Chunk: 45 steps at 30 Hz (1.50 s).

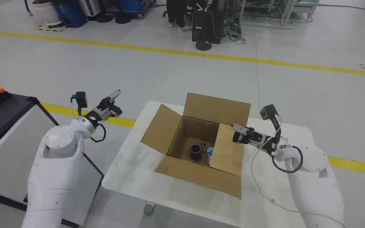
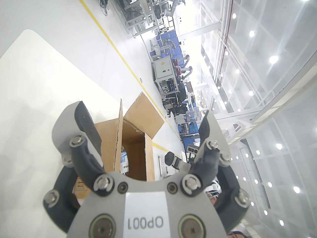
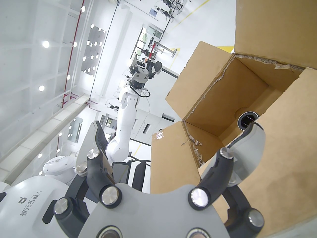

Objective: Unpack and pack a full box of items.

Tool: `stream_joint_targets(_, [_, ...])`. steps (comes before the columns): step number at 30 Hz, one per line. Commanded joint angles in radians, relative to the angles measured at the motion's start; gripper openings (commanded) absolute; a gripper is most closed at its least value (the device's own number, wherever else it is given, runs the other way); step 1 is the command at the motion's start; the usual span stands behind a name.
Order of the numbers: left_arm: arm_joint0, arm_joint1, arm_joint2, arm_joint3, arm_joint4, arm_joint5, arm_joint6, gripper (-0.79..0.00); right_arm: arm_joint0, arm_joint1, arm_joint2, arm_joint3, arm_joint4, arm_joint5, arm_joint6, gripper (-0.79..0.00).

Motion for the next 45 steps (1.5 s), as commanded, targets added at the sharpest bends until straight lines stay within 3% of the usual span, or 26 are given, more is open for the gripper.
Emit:
stream_joint_targets(1, [0.0, 0.0, 0.0, 0.0, 0.0, 0.0, 0.0, 0.0, -0.002, 0.0, 0.0, -0.002, -0.002, -0.001, -0.005, 0.0])
stream_joint_targets(13, [0.0, 0.0, 0.0, 0.0, 0.0, 0.0, 0.0, 0.0, -0.087, 0.041, 0.198, 0.01, 0.14, -0.058, 0.094, 0.0])
stream_joint_targets(18, [0.0, 0.0, 0.0, 0.0, 0.0, 0.0, 0.0, 0.0, -0.099, 0.048, 0.27, 0.114, 0.361, -0.062, 0.146, 0.0])
stream_joint_targets(26, [0.0, 0.0, 0.0, 0.0, 0.0, 0.0, 0.0, 0.0, -0.089, 0.056, 0.306, 0.247, 0.507, -0.078, 0.199, 0.0])
stream_joint_targets(31, [0.031, 0.004, 0.002, -0.118, 0.039, -0.067, -0.004, 0.0, -0.089, 0.056, 0.306, 0.247, 0.507, -0.078, 0.199, 0.0])
stream_joint_targets(38, [0.052, 0.014, 0.026, -0.31, -0.045, -0.07, -0.231, 0.0, -0.089, 0.056, 0.306, 0.247, 0.507, -0.078, 0.199, 0.0])
stream_joint_targets(42, [-0.007, 0.015, 0.102, -0.318, -0.112, 0.001, -0.41, 0.0, -0.089, 0.056, 0.306, 0.247, 0.507, -0.078, 0.199, 0.0])
stream_joint_targets(45, [-0.082, 0.011, 0.19, -0.266, -0.104, 0.065, -0.479, 0.0, -0.089, 0.056, 0.306, 0.247, 0.507, -0.078, 0.199, 0.0])
